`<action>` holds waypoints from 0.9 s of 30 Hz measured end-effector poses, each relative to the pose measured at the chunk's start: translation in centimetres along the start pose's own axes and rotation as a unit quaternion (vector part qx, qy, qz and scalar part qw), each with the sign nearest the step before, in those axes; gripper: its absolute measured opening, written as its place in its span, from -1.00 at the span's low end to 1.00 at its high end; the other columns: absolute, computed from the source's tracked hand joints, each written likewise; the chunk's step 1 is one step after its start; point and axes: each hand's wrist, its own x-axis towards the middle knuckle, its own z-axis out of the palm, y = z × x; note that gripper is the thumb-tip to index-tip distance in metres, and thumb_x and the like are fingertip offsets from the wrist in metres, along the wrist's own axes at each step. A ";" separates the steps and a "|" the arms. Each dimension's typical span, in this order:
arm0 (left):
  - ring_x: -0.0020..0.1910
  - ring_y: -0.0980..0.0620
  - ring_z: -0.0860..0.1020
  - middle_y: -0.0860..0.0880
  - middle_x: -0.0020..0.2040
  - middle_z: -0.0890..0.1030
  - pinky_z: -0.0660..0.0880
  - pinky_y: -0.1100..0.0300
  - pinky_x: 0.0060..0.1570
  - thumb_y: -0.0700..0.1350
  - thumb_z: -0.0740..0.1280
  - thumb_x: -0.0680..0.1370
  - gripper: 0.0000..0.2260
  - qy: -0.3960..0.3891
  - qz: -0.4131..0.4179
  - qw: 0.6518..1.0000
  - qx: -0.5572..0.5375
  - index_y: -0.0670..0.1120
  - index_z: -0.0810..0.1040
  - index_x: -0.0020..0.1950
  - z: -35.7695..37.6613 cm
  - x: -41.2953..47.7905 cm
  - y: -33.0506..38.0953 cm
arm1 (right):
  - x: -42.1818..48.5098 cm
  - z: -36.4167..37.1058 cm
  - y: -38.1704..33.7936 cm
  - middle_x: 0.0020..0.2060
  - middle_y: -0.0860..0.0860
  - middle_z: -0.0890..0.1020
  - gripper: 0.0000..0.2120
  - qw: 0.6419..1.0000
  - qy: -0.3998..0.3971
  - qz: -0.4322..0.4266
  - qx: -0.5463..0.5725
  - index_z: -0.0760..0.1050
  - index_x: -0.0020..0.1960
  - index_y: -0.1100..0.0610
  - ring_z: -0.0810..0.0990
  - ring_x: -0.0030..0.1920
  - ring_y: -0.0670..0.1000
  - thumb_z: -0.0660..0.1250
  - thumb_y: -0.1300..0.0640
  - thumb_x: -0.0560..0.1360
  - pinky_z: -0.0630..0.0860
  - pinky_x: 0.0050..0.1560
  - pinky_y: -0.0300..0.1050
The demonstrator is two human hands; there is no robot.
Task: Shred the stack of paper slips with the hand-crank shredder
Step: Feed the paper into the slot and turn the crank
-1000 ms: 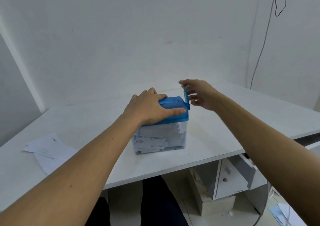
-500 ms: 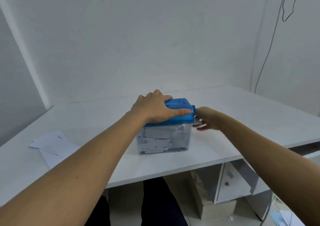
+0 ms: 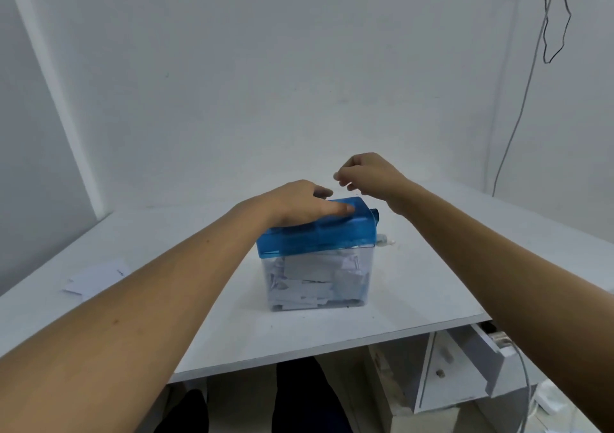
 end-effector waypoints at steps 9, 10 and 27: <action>0.35 0.03 0.47 0.08 0.42 0.50 0.32 0.19 0.24 0.25 0.29 0.59 -0.50 0.093 0.004 0.995 -0.025 0.09 0.45 0.48 -5.5 -5.2 -3.2 | -0.5 4.3 -6.1 -0.07 0.02 0.65 -0.91 0.994 -0.026 -0.100 -0.039 0.58 -0.02 0.13 0.60 -0.03 0.01 0.33 0.13 0.54 0.49 -0.11 -0.15; 0.29 0.06 0.48 0.09 0.38 0.52 0.32 0.20 0.21 0.22 0.30 0.59 -0.53 0.105 -0.005 0.994 -0.034 0.09 0.47 0.46 -6.0 -6.0 -4.3 | -0.6 5.2 -6.9 -0.08 0.02 0.65 -0.90 0.993 -0.034 -0.108 -0.035 0.59 -0.02 0.13 0.61 -0.02 0.02 0.33 0.12 0.53 0.51 -0.09 -0.12; 0.13 0.05 0.53 0.01 0.28 0.58 0.42 0.17 0.12 -0.15 0.40 0.57 -0.66 0.255 -0.234 0.934 -0.090 -0.03 0.54 0.35 -1.2 -15.1 -26.1 | -4.1 26.3 -9.2 0.09 0.09 0.64 -0.80 0.950 -0.239 -0.149 -0.131 0.57 0.09 0.20 0.56 0.03 0.05 0.35 0.12 0.53 0.47 -0.10 -0.13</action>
